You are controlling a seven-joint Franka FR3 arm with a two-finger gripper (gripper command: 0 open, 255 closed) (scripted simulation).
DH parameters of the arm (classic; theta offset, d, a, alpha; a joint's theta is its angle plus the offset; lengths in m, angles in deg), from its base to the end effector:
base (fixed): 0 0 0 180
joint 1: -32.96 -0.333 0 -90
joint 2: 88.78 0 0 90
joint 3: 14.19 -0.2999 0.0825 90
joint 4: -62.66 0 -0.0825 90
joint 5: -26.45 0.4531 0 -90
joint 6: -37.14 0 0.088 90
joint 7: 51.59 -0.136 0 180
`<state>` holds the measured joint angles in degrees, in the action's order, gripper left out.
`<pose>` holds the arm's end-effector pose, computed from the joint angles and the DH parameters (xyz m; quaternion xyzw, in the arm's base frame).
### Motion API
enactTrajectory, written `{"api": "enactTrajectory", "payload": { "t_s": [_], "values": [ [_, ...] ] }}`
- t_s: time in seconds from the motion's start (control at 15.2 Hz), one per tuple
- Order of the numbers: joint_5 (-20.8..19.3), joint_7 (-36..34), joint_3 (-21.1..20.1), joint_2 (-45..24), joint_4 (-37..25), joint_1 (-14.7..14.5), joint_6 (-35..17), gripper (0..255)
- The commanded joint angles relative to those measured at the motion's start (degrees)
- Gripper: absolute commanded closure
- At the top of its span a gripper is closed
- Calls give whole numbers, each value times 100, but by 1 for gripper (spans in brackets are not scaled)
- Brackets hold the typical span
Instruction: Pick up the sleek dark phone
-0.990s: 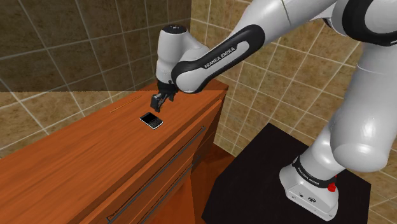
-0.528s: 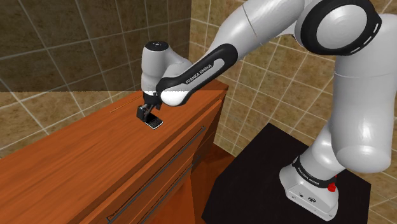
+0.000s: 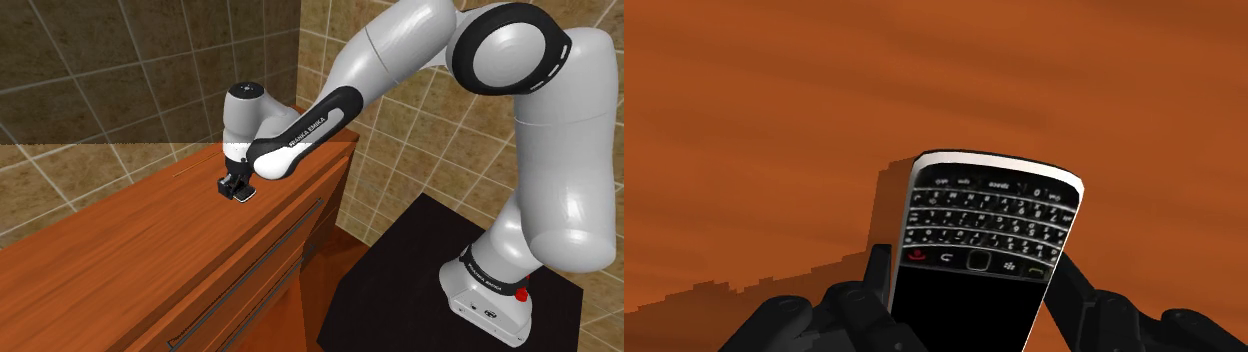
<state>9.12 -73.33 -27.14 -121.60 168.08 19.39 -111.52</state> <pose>0.6347 0.3155 0.1491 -0.9846 -0.1383 -0.1064 0.0124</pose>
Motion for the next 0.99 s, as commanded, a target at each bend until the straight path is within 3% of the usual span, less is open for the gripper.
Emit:
{"api": "enactTrajectory", "payload": {
  "t_s": [0.0, 0.53, 0.92],
  "values": [
    [-6, -6, 6, -16, 0, -5, -13, 255],
    [-4, -2, 4, -8, 10, 0, -15, 255],
    [133, 108, -108, 308, 4, 79, 304, 255]
  ]
}}
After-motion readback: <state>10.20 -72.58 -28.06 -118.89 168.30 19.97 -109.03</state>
